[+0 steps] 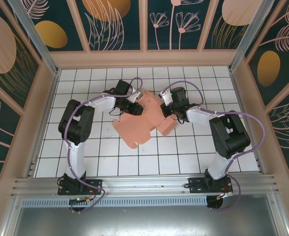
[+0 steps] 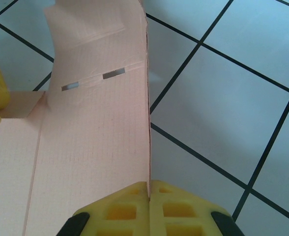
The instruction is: Fold the paper box
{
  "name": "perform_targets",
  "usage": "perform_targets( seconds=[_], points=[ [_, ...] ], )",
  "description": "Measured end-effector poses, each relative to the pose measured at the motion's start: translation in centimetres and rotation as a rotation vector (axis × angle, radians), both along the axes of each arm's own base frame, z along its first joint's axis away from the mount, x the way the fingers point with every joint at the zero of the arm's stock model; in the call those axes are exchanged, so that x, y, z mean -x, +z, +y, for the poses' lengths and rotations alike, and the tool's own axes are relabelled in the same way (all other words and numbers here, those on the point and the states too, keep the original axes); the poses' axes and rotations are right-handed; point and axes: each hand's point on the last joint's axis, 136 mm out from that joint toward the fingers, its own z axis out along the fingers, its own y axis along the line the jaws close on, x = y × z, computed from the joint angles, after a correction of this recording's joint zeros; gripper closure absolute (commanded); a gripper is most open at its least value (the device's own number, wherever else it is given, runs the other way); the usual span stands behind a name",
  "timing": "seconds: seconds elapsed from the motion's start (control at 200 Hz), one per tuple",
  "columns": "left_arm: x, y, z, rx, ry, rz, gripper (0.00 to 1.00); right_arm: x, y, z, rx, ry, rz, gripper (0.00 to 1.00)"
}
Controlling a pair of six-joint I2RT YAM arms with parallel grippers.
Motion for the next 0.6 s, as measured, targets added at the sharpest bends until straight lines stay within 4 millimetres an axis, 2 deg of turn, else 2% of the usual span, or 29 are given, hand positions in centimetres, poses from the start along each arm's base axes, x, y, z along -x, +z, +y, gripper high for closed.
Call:
perform_targets(
  seconds=[0.135,0.6],
  points=[
    [0.0,-1.9,0.3,-0.028,0.029,0.039,0.71,0.0,0.1,0.2,-0.001,0.003,-0.002,1.00],
    [-3.8,-2.6,0.3,-0.143,0.151,-0.008,0.77,-0.9,0.6,0.3,0.031,-0.009,-0.039,1.00]
  ],
)
